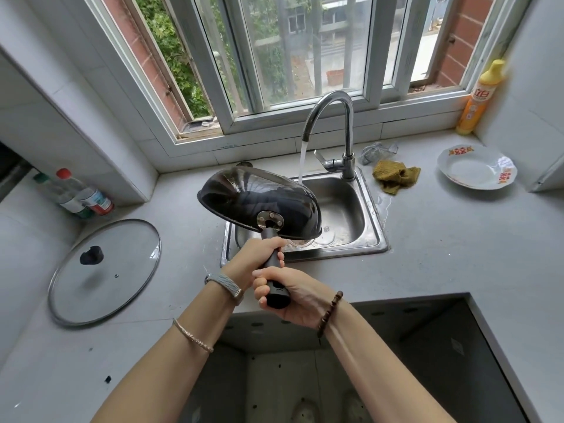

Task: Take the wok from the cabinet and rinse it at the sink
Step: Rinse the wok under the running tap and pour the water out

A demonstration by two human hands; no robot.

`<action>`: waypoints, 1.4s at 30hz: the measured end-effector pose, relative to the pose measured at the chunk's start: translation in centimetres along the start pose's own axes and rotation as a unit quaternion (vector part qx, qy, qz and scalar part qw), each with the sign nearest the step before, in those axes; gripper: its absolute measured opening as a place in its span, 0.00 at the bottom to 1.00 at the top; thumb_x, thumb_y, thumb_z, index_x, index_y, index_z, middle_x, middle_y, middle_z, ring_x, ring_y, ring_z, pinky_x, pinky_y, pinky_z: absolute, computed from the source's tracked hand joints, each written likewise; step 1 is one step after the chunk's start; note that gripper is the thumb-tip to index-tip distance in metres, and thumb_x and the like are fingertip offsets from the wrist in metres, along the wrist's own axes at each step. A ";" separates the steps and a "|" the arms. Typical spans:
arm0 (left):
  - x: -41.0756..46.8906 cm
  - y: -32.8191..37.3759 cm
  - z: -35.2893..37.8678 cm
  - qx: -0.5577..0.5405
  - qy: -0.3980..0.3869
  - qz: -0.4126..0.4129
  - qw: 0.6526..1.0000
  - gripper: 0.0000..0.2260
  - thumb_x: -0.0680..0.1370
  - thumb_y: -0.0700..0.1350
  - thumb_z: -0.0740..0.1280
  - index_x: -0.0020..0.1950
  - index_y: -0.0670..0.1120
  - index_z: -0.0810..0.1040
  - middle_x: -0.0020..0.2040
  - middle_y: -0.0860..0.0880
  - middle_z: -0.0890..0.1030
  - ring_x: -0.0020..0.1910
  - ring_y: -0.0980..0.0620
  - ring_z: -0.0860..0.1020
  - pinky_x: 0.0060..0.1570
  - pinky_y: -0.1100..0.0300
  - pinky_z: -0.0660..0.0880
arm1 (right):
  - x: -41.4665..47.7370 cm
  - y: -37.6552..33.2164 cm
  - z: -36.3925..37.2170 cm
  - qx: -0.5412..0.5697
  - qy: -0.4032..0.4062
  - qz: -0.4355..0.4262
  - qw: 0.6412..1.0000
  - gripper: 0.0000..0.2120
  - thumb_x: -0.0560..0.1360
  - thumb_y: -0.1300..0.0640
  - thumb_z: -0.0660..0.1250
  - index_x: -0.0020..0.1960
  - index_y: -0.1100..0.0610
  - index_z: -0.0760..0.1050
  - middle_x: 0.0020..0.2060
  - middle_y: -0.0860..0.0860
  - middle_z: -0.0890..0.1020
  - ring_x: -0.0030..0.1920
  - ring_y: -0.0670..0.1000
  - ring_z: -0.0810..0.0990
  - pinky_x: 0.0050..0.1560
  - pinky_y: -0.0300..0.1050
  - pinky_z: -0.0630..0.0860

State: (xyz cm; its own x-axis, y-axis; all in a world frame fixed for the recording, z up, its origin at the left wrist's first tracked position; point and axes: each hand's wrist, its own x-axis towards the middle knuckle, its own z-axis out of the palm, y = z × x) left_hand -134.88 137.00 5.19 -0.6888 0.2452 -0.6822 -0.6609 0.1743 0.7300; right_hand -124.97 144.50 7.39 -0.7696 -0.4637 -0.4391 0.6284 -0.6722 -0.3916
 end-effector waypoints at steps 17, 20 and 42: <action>-2.0 0.4 -5.4 0.275 0.130 0.118 0.945 0.10 0.74 0.45 0.67 0.35 0.42 0.75 0.28 0.47 0.77 0.29 0.50 0.74 0.35 0.58 0.72 | 3.9 1.3 3.7 -0.035 0.046 0.108 0.992 0.08 0.74 0.66 0.59 0.37 0.60 0.70 0.29 0.52 0.73 0.28 0.48 0.74 0.33 0.40 0.77; -1.7 0.0 -5.7 0.314 0.143 0.121 0.931 0.10 0.72 0.47 0.68 0.38 0.40 0.76 0.32 0.45 0.78 0.32 0.47 0.76 0.37 0.56 0.74 | 4.6 2.4 4.3 -0.018 0.106 0.079 0.991 0.08 0.72 0.65 0.56 0.35 0.58 0.65 0.26 0.51 0.68 0.24 0.47 0.68 0.25 0.35 0.70; -4.2 2.0 -7.0 0.148 0.105 0.144 0.973 0.11 0.77 0.39 0.65 0.34 0.41 0.72 0.23 0.49 0.74 0.23 0.52 0.72 0.27 0.62 0.72 | 5.7 3.3 7.6 -0.102 0.144 -0.014 0.984 0.09 0.75 0.71 0.55 0.41 0.59 0.63 0.28 0.52 0.67 0.18 0.44 0.66 0.21 0.33 0.65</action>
State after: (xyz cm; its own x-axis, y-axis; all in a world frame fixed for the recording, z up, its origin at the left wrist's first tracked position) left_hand -135.37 129.68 9.25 -0.8993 0.1295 -0.4177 -0.3376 0.4017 0.8513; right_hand -128.15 135.30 9.73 -0.7408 -0.2440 -0.6259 0.6400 -0.5394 -0.5472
